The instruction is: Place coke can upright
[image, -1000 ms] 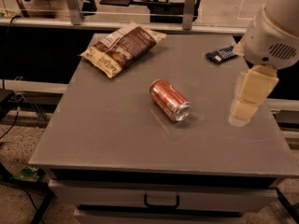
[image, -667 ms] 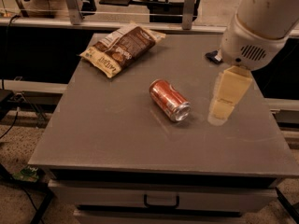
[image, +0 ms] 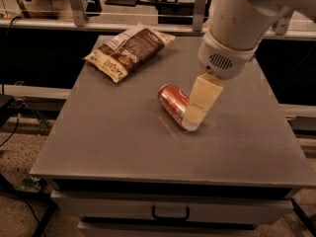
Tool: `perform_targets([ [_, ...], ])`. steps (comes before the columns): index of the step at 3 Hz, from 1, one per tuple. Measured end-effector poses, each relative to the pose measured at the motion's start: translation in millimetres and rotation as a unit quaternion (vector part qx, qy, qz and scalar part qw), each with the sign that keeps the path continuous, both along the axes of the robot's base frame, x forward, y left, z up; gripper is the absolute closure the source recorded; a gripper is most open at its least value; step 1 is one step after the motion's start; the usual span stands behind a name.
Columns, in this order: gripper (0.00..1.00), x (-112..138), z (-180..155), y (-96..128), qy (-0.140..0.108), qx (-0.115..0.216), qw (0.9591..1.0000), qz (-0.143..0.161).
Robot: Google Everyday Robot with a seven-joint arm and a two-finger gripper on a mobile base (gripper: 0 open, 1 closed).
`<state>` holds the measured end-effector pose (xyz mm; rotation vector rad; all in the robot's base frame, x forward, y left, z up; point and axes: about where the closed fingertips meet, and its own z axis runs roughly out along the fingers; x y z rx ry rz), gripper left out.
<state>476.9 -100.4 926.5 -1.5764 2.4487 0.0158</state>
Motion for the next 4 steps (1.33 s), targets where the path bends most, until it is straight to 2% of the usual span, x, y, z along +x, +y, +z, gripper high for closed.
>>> perform_targets([
  [1, 0.0, 20, -10, 22, -0.007, -0.004, 0.9979, -0.064],
  [2, 0.0, 37, -18, 36, -0.003, -0.015, 0.9946, -0.102],
  [4, 0.0, 65, -56, 50, 0.024, -0.046, 0.9881, -0.145],
])
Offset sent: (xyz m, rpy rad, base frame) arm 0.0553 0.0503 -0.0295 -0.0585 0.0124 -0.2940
